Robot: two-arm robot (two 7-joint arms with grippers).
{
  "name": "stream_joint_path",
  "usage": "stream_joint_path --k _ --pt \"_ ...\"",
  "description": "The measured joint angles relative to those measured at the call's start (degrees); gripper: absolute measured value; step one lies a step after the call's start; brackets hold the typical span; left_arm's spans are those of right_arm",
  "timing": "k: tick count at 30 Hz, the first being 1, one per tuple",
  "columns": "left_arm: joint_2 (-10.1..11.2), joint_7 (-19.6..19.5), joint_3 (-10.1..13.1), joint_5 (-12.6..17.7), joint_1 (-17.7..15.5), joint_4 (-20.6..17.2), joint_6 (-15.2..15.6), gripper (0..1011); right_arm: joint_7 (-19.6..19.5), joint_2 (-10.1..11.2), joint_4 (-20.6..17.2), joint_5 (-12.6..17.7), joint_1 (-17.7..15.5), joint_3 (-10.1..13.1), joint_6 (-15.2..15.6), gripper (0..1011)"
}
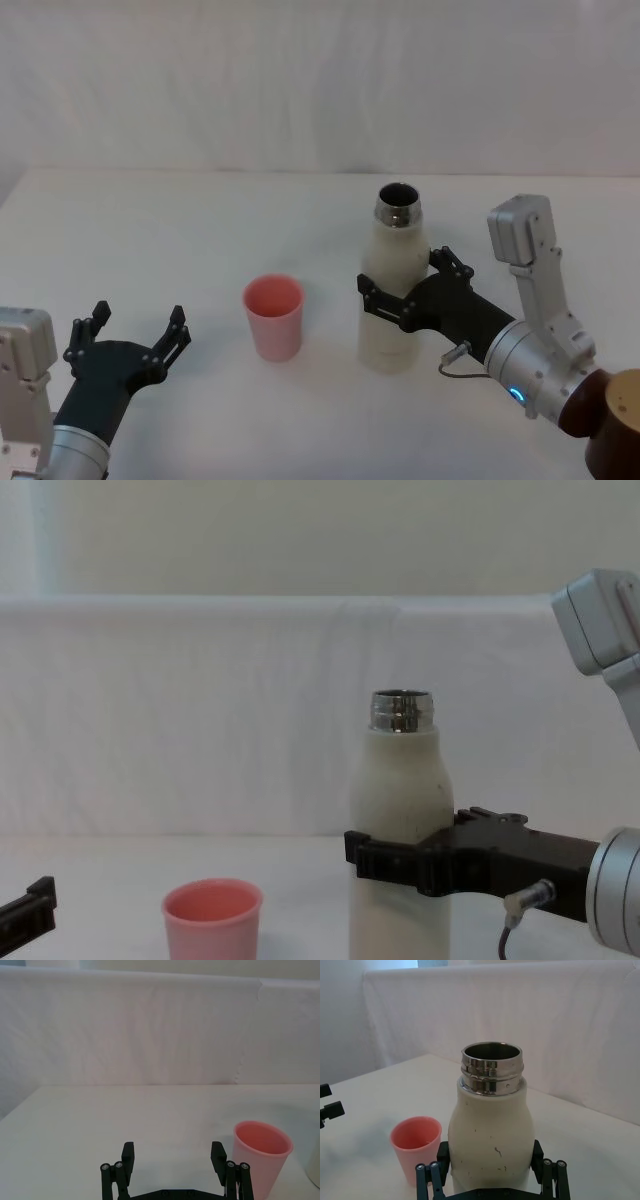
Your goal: Grasp the thermos with one hand and pour water into the cup lid.
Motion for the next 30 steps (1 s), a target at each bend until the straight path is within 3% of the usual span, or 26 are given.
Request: stream_joint_path --k 30 --pt "0.0 0.0 0.0 0.0 0.0 0.0 0.0 1001 0.41 -0.77 1.06 -0.08 0.74 -0.03 -0.34 971"
